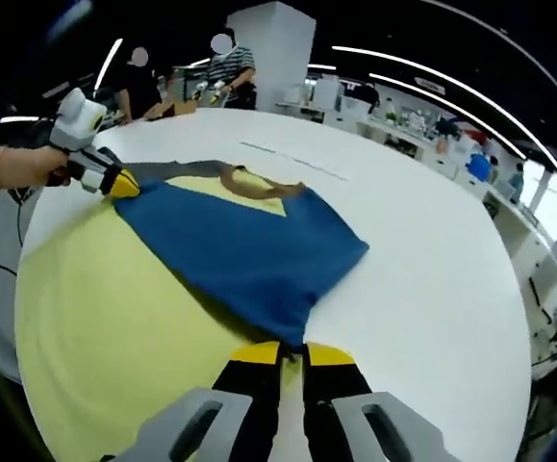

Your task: Fold the garment on the visible template until the final outline fits inside the template.

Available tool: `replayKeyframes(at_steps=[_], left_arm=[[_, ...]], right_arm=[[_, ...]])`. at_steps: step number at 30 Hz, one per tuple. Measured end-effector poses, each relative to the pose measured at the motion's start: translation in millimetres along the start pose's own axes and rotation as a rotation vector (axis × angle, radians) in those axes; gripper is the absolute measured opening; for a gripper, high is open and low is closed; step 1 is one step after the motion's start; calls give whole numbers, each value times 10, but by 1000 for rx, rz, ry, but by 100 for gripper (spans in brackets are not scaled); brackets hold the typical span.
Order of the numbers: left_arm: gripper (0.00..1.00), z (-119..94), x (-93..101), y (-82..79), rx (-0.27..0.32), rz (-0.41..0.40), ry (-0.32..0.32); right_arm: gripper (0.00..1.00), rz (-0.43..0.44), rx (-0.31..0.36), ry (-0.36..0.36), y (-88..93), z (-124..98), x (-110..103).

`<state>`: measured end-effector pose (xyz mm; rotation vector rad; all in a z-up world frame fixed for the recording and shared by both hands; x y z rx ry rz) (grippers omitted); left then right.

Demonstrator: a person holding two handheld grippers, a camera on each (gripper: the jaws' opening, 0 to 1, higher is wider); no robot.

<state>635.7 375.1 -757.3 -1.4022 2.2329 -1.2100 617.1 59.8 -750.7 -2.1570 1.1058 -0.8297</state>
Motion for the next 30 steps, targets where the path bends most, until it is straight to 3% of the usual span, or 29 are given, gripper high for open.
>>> replayKeyframes(at_steps=[6,14,20,26,30], left_arm=[[1,-5,1,6,-4,6,0],[0,-3,-14,4,-12,27,-12],[0,0,-16,1,-17,33,-18],[3,-10,-20,1,-20,35,-19],[17,-65,-6,-49,25,70,-10]], right_arm=[[0,-58,27,20,-61,2,9],[0,-125,-65,-9,110,-13,36],[0,-174,-79,-21,121,-4,31],[0,-73,-78,-47,117,4,57],[4,84,-30,-81,47,-32,51]])
Point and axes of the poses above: the point that each gripper's makers call its tool centre point, and the gripper's own axes: z roughly forward along the fingers, x roughly to its right, y roughly out of its underside, the point moved 4 cm from there along -z, roughly backward along the fingers, and after that the axes turned 10 degrees about y, right-handed, at the moved point
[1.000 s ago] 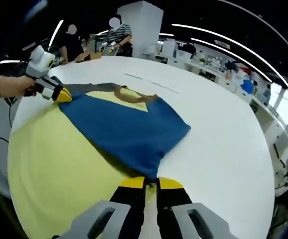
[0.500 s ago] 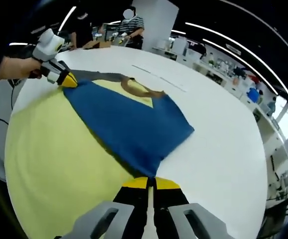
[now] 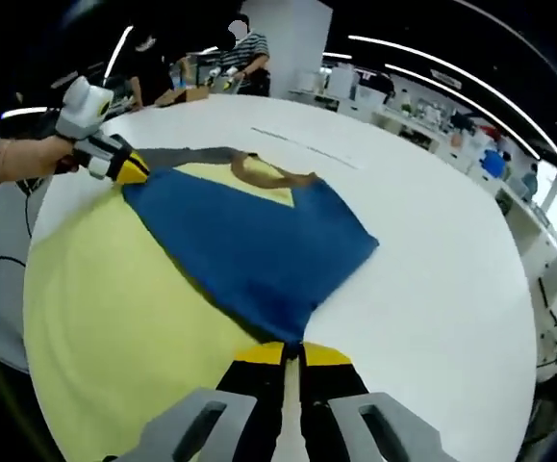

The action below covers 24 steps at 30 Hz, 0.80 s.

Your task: Fold the garment on the visible template until the final outline fits inside the template.

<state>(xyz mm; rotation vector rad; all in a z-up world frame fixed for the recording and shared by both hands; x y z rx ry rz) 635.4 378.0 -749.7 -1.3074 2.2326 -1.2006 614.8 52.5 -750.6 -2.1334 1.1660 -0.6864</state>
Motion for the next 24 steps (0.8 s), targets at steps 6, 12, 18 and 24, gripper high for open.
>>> replayKeyframes(at_steps=[6,12,18,24], left_arm=[[40,-125,18,-102,67,34,25],[65,-262,8,-163,120,59,35],[84,-463,-28,-184,160,92,40],[96,-705,-80,-152,177,107,29]], right_arm=[[34,104,65,-28,-124,-93,-10],[66,217,130,-94,-276,-247,-96],[88,209,172,-149,-355,-443,-197],[99,181,195,-185,-402,-665,-290]])
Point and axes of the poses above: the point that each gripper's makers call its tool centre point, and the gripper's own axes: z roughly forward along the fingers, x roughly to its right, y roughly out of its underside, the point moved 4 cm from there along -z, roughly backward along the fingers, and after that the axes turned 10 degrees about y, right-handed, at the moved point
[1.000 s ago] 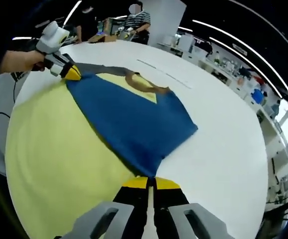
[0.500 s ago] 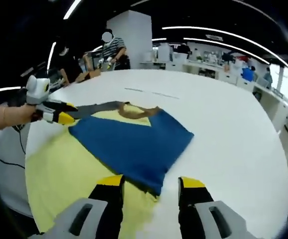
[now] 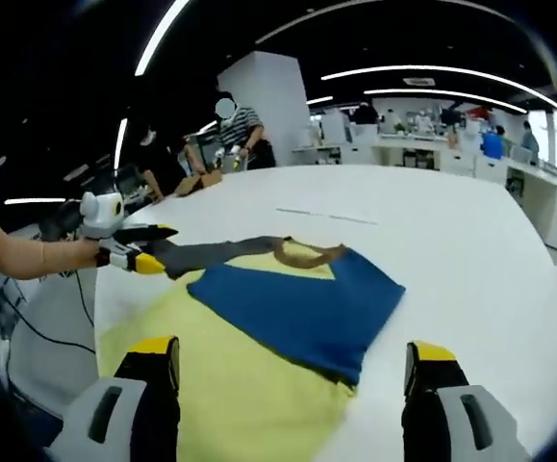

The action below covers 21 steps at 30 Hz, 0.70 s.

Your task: Fold the garment on the visible template until the final outline fits inside the template.

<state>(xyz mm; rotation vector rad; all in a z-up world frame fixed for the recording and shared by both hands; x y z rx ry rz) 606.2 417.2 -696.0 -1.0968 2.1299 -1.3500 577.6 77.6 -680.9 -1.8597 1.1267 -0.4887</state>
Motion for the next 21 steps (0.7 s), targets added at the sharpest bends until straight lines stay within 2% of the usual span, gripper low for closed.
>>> replayKeyframes(at_steps=[6,9,14,21], left_arm=[[99,-252,-76,85,-12,18,-21],[99,-417,-156,178,-23,11,-45],[99,-653,-258,309,-37,-6,-91],[98,-924,-408,419,-49,-12,-147]], right_arm=[[99,-6,18,-17,-52,-160,-58],[99,-10,24,-27,-59,-230,-99],[99,-42,39,1,-70,-295,-77],[99,-12,45,1,-49,-369,-100]])
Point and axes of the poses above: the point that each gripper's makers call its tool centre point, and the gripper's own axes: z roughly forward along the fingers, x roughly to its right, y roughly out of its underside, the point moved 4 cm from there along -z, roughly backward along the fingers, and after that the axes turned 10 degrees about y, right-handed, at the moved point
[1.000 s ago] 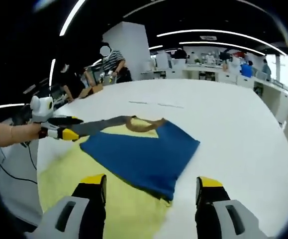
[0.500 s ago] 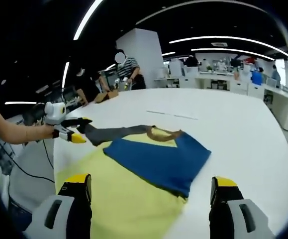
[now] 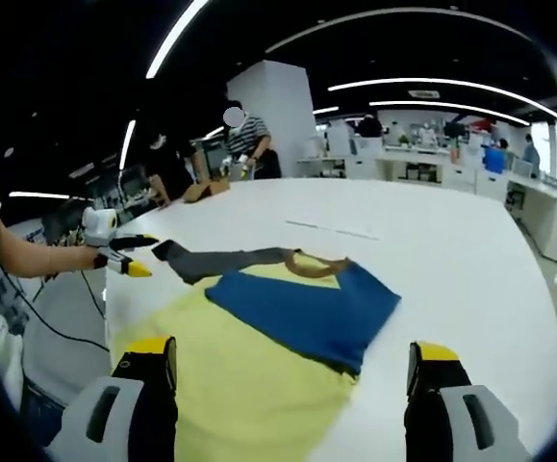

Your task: Fold the garment on the visible template until the final outline fits inside the template.

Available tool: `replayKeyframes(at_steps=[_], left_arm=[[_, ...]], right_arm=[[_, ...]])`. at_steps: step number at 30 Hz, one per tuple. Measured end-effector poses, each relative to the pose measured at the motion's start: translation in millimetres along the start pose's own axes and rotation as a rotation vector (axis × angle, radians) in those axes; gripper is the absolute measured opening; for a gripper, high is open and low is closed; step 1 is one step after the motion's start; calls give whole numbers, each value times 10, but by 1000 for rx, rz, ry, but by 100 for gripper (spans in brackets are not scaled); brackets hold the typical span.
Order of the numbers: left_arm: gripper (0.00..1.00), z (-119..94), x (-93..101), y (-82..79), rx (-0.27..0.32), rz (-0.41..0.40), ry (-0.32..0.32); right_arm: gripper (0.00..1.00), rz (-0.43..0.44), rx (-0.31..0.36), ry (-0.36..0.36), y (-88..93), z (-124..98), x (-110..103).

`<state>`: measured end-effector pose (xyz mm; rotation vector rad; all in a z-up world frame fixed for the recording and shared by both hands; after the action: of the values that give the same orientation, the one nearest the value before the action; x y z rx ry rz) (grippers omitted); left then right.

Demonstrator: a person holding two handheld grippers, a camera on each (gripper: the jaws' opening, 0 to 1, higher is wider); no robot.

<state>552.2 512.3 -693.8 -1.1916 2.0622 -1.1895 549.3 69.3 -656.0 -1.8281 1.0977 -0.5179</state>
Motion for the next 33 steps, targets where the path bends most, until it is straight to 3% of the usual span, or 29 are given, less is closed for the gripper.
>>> replayKeyframes(at_steps=[10,20,27,33], left_arm=[[88,-308,-327,213,-30,-69,-150],[72,-439,-713,360,-45,-124,-265],[46,-472,-965,406,-62,-149,-327],[31,-463,-1124,499,-88,-163,-361]], right_arm=[[99,8,5,-9,31,-145,-111],[95,22,11,1,58,-211,-110],[91,30,14,15,60,-232,-99],[89,38,20,28,51,-245,-90]])
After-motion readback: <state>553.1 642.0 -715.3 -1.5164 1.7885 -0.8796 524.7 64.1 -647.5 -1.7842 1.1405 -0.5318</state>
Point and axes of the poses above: the point that each gripper's makers call its tool centre point, and the gripper's own axes: z roughly forward along the fingers, x roughly to its right, y roughly out of its underside, the point moved 4 cm from there along -z, roughly backward along the fingers, and after that the axes turned 10 degrees about y, right-handed, at the moved point
